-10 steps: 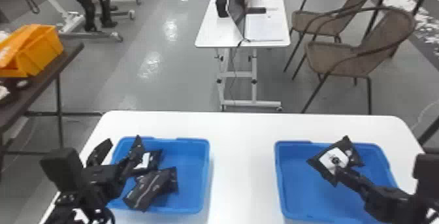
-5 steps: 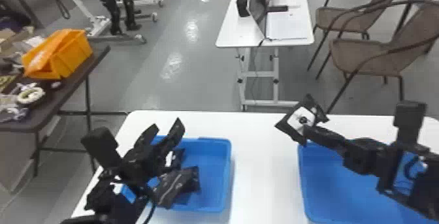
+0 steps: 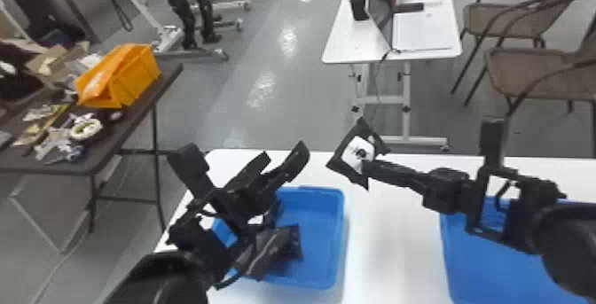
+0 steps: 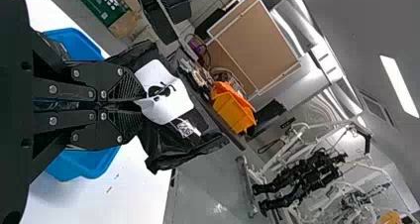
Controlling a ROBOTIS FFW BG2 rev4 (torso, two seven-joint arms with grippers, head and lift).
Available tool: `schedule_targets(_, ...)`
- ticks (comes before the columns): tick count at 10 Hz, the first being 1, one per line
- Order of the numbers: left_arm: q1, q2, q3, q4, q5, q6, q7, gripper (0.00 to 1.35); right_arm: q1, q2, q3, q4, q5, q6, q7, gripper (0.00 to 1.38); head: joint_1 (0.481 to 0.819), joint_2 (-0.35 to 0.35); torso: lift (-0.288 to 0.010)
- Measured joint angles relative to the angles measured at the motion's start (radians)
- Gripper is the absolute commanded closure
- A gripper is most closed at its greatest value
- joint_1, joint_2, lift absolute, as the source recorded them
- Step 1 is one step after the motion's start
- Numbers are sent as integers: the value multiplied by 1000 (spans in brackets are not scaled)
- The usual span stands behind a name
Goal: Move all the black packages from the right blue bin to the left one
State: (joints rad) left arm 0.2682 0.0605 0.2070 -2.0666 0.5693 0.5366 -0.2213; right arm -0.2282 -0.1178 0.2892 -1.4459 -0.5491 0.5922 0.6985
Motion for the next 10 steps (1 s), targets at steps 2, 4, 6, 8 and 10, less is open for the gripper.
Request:
schedule_targets(2,-36,16,-30,30,105,44,-17,88,-51,2,71,55,-45,-24,8,1092,695,287,-40)
schedule_targets(4,-74,23,-70,81,199,93,-68,130,-81,2,129,83,-78,-34,9,1092,695,266,-40)
schedule_targets(6,-93,27,-86,108,244,133,-80,1248,-88,1,144,93,-91,-35,8,1093,695,252,-40)
schedule_targets(8,-93,27,-74,93,252,197,-20,1227,-87,1,145,98,-95,-35,9,1092,695,254,-40)
schedule_targets(10,-84,25,-66,77,243,196,-10,1227,-85,1,145,103,-95,-36,9,1092,695,260,-40)
